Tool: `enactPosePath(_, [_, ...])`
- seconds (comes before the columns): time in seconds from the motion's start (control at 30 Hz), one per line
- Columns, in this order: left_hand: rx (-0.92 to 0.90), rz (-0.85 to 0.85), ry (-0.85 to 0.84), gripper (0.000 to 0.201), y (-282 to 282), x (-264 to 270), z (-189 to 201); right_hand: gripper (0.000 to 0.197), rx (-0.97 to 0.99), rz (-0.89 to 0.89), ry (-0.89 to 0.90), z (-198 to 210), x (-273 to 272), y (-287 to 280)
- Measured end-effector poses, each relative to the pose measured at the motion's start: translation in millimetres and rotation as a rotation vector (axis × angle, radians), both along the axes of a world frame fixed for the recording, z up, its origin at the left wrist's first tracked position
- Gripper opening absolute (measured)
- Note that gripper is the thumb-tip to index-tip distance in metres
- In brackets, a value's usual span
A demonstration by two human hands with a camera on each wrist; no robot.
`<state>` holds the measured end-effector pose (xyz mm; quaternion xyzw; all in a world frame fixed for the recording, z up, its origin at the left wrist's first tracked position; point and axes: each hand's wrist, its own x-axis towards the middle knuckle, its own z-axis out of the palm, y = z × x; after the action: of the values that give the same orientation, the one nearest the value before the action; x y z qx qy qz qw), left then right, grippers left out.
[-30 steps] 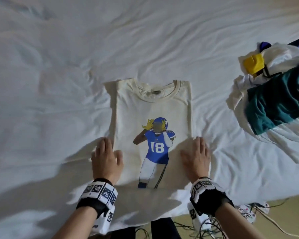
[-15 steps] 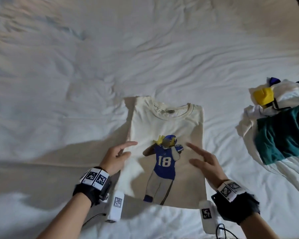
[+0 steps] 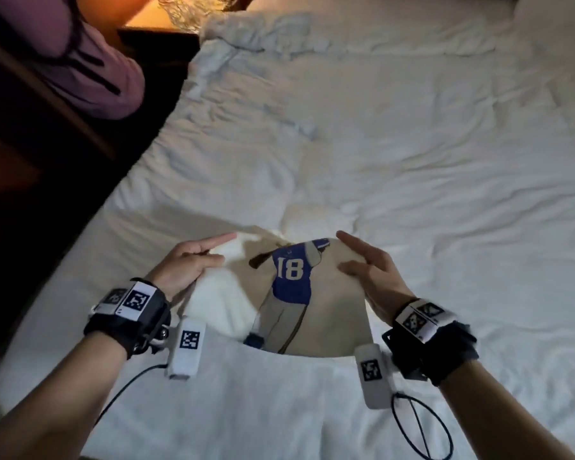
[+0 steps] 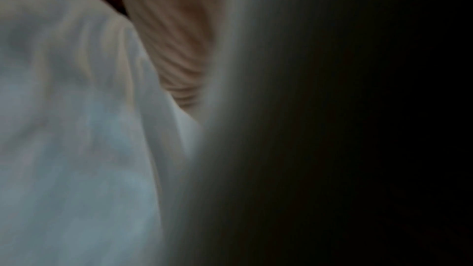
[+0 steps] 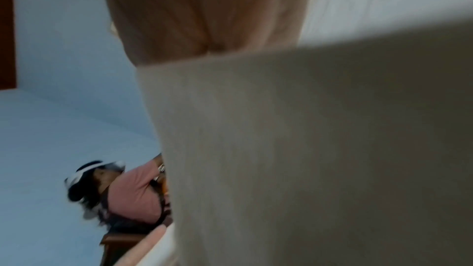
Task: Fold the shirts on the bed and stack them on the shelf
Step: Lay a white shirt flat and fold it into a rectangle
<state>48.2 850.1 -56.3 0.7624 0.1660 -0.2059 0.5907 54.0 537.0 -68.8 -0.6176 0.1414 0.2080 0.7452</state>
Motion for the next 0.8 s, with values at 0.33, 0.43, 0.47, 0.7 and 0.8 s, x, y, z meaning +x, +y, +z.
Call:
enactPosePath(0.33, [0.122,0.191,-0.167,0.047,181,22,29,0.057,0.192,0.075,-0.085,11,43,201])
enactPosePath(0.43, [0.231,0.263,-0.109,0.048,232,-4,-13,0.065,0.228,0.168,0.026,-32,10,246])
enactPosePath(0.47, [0.285,0.310,-0.065,0.047,246,-17,-32,0.071,0.213,0.203,0.102,-53,-4,260])
enactPosePath(0.7, [0.631,0.404,0.377,0.041,290,-113,-127,0.064,-0.235,0.149,0.407,-156,-83,300])
enactPosePath(0.8, [0.575,0.447,0.374,0.032,293,-122,-136,0.063,-0.288,0.202,0.445,-160,-84,306])
